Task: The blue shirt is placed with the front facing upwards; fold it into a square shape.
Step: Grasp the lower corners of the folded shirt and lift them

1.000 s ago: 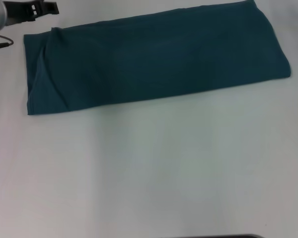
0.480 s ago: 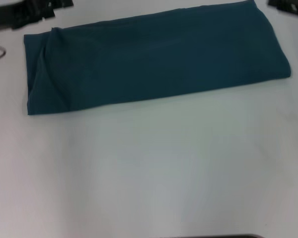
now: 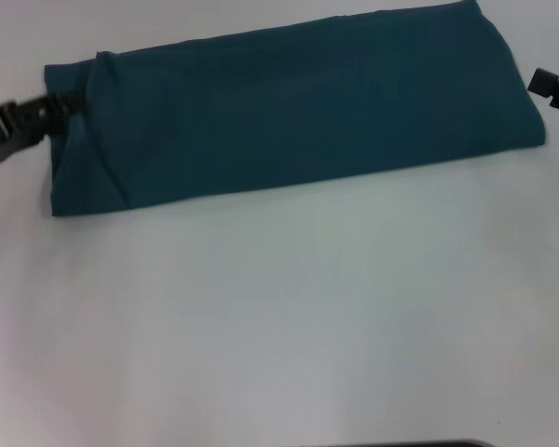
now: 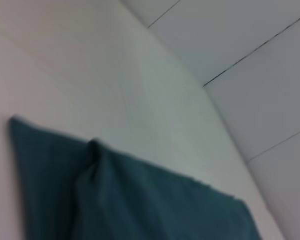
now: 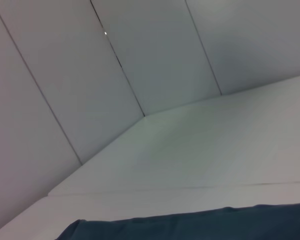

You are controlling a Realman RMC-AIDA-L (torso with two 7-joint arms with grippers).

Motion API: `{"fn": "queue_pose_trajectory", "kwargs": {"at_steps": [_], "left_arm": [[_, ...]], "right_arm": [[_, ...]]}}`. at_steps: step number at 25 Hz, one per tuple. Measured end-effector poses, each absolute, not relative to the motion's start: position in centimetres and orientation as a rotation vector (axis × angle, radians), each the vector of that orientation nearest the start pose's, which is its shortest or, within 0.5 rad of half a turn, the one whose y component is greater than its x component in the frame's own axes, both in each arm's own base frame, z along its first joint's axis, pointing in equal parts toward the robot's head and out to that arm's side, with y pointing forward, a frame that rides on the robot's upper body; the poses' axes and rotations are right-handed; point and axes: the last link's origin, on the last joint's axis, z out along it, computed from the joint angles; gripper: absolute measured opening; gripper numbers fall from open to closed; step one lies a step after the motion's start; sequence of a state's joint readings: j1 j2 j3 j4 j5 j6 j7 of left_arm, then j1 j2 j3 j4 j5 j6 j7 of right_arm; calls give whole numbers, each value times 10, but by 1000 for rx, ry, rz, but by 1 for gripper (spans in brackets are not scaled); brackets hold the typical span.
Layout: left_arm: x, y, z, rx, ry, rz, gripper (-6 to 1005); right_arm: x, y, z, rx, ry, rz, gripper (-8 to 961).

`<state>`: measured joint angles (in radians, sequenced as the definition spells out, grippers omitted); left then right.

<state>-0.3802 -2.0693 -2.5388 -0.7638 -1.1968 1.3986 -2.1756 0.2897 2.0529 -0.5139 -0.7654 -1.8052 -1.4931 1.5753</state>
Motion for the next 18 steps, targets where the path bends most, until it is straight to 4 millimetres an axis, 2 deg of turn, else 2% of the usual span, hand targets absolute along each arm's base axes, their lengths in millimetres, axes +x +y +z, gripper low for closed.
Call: {"fn": "queue_pose_trajectory", "kwargs": {"at_steps": [9, 18], "left_arm": [[-343, 310, 38, -1948, -1785, -806, 724], [-357, 302, 43, -1914, -1797, -744, 708]], "right_arm": [[330, 309, 77, -2194, 1003, 849, 930], [328, 310, 75, -2186, 1024, 869, 930]]}}
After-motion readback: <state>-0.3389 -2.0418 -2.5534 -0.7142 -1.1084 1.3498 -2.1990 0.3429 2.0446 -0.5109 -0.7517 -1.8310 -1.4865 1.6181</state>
